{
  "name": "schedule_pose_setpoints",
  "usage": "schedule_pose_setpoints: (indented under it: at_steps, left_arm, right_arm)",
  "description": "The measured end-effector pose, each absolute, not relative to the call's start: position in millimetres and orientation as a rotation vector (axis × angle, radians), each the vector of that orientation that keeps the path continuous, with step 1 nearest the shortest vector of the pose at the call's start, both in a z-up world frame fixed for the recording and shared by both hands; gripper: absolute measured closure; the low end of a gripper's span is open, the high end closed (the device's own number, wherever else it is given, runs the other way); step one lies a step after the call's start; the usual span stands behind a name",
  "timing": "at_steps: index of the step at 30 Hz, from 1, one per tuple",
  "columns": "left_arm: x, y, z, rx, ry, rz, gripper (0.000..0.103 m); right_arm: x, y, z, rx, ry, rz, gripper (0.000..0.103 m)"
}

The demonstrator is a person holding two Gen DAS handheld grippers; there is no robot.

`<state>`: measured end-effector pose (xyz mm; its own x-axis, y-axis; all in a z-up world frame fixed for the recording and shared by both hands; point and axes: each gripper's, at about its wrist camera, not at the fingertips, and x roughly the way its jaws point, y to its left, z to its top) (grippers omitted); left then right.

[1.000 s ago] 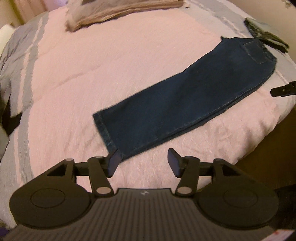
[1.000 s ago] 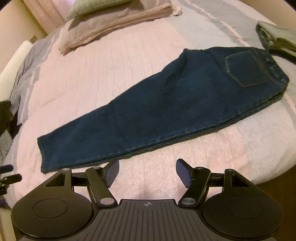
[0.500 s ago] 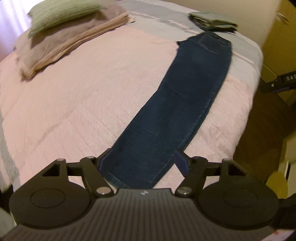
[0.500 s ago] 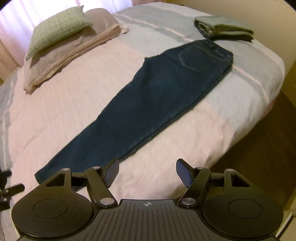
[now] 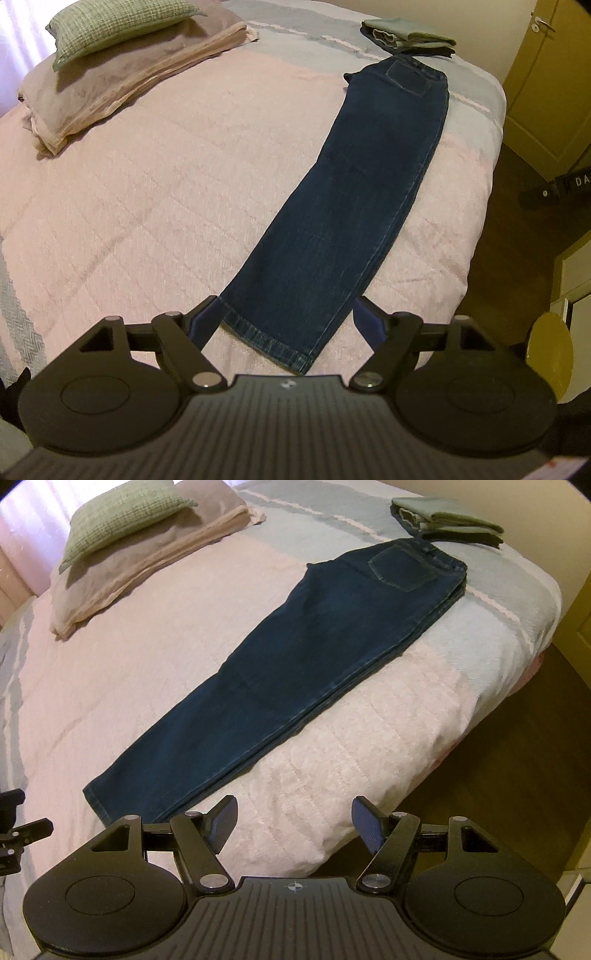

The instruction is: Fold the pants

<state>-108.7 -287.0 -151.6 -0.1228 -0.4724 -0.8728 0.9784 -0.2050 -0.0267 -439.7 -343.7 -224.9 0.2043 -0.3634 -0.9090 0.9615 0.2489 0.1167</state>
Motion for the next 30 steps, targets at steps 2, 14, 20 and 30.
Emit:
schedule_pose_setpoints:
  at_steps: [2, 14, 20, 30]
  left_arm:
    - [-107.1, -285.6, -153.3, 0.929, 0.767, -1.597, 0.028]
    - [-81.6, -260.1, -189.0, 1.182, 0.371, -1.757, 0.015]
    - [-60.4, -260.4, -231.9, 1.316, 0.257, -1.812, 0.014]
    - [-40.8, -260.6, -273.6, 1.329, 0.234, -1.887, 0.014]
  right_arm:
    - [-435.6, -342.0, -229.1, 0.834, 0.911, -1.085, 0.037]
    - [-321.5, -264.7, -278.6, 0.247, 1.001, -0.662, 0.037]
    - [-254.4, -213.4, -347.0, -0.056, 1.039, -0.425, 0.039]
    - [-223.5, -173.9, -434.2, -0.545, 1.148, -0.254, 0.053]
